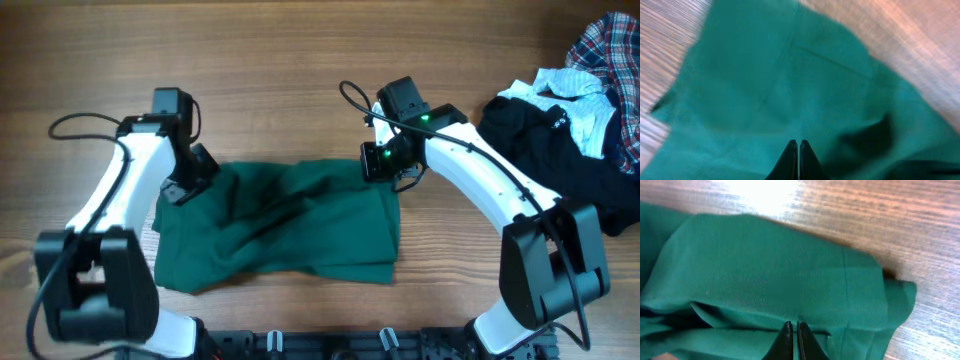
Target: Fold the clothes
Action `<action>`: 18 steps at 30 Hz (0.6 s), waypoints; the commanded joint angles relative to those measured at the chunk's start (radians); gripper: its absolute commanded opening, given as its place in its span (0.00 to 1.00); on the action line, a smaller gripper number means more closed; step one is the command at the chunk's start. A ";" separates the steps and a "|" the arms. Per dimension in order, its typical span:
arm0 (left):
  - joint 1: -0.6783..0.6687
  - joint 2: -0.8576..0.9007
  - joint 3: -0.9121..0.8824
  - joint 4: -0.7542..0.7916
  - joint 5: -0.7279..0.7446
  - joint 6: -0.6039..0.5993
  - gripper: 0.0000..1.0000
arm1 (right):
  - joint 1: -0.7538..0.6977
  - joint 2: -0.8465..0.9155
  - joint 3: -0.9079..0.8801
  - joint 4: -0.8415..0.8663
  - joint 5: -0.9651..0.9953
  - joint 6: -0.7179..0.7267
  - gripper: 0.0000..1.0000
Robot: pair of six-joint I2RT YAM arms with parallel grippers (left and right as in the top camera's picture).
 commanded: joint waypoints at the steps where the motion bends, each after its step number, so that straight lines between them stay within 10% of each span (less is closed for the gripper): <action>1: -0.034 0.069 -0.005 -0.002 0.023 -0.002 0.04 | 0.027 0.014 -0.032 0.003 -0.047 -0.042 0.04; 18: -0.056 0.161 -0.058 0.081 0.042 -0.003 0.04 | 0.040 0.246 -0.060 0.154 -0.152 -0.005 0.04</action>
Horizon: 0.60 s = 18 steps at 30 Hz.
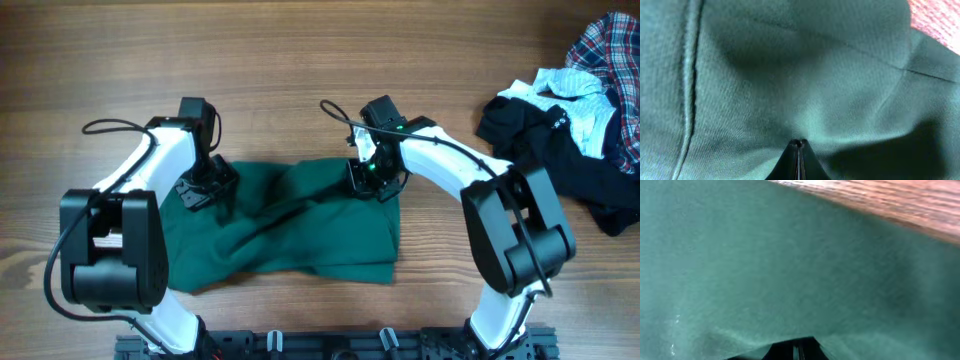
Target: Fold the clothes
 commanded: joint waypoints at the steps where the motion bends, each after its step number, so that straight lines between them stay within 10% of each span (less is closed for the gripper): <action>1: -0.003 0.015 -0.035 0.037 0.016 -0.003 0.04 | 0.006 0.069 -0.012 0.028 -0.033 0.006 0.04; 18: -0.003 0.167 -0.035 0.435 0.031 0.002 0.04 | -0.089 0.072 -0.010 0.272 0.048 0.058 0.05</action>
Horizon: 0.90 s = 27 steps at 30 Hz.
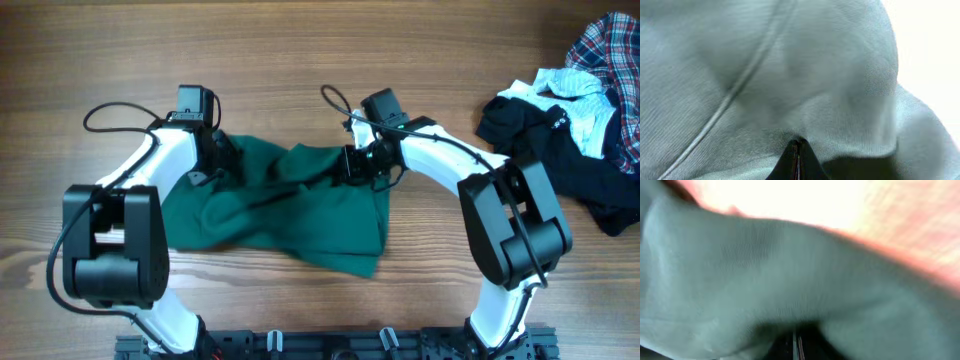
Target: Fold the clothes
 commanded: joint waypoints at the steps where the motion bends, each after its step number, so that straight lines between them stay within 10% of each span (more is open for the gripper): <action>1: -0.003 0.138 -0.029 0.098 0.012 0.002 0.04 | -0.074 0.040 -0.009 0.062 0.112 0.006 0.05; 15: -0.005 0.140 -0.028 0.407 0.016 0.036 0.04 | -0.184 0.040 0.012 0.304 0.067 -0.004 0.04; 27: -0.005 0.117 0.092 0.401 0.019 0.187 0.08 | -0.184 0.011 0.316 -0.111 0.040 -0.154 0.04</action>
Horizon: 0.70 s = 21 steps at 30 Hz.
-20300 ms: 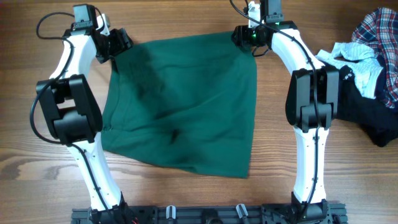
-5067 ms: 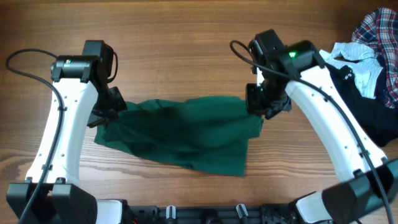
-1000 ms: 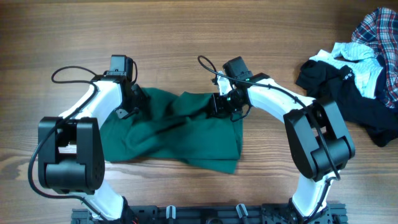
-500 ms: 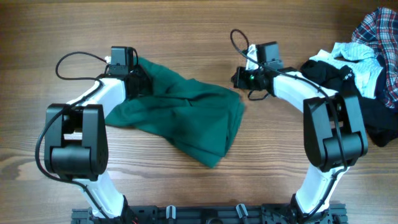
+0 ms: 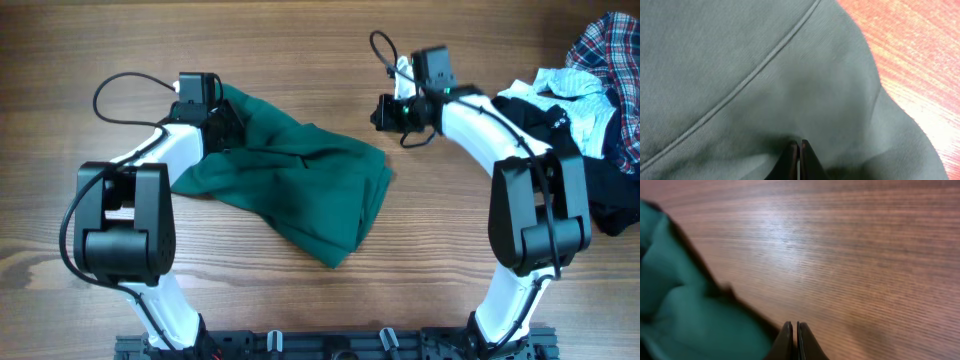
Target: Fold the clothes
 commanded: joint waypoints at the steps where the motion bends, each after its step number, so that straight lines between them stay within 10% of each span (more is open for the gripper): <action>1: -0.004 0.009 0.081 -0.026 0.000 0.068 0.09 | 0.006 -0.010 0.147 -0.128 -0.032 -0.092 0.04; 13: -0.002 -0.181 0.285 -0.261 -0.024 0.172 0.77 | 0.095 -0.014 0.242 -0.550 -0.079 -0.237 0.04; 21: 0.033 -0.455 0.297 -0.370 -0.082 0.171 0.81 | 0.226 -0.014 0.195 -0.626 0.009 -0.235 0.04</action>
